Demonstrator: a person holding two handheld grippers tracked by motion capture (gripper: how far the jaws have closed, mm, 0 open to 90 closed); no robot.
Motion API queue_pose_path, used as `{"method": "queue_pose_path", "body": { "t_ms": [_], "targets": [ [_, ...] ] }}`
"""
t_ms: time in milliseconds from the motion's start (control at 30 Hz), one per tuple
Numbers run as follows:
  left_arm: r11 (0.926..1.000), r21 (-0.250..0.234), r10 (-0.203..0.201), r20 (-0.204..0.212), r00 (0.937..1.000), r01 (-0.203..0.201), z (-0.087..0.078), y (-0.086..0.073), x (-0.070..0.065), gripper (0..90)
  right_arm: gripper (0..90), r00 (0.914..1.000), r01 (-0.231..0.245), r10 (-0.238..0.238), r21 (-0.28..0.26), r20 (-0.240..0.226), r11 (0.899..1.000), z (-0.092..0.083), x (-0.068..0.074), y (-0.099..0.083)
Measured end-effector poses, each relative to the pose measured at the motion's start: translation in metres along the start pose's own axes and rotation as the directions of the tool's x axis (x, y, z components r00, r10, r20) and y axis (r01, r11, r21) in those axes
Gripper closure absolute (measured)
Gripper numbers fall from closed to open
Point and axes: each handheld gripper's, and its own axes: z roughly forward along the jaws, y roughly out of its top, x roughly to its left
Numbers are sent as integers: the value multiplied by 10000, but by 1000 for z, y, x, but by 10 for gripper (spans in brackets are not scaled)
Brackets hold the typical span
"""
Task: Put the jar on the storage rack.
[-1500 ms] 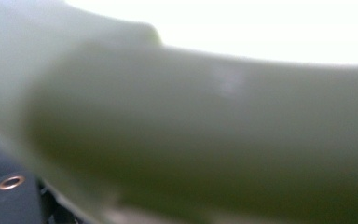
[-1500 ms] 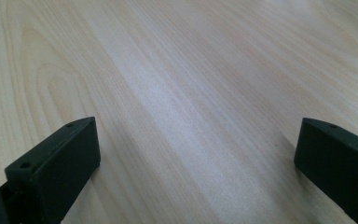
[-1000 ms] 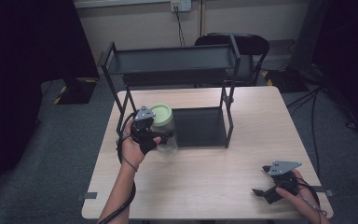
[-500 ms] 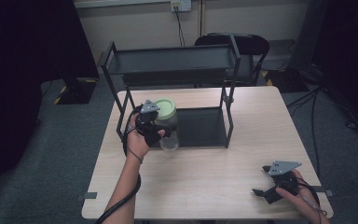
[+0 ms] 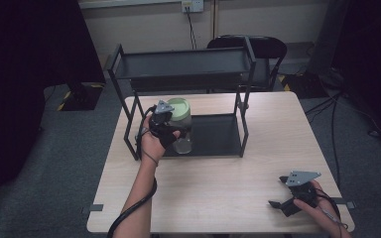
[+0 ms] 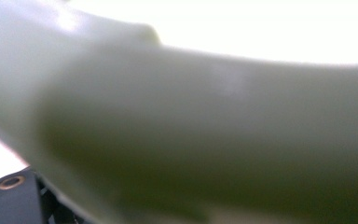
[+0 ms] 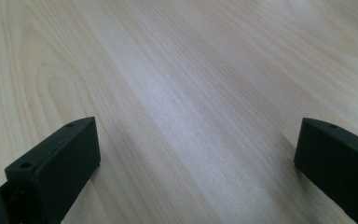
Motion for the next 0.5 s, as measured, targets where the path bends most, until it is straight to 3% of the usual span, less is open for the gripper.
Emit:
{"method": "queue_pose_path", "body": {
  "t_ms": [500],
  "targets": [
    [10000, 28, -2, -328, 9995, 3, 17, 5, 7, 106, 0, 10000, 2, -2, -2, 1, 10000, 0, 0, 0]
  ]
}}
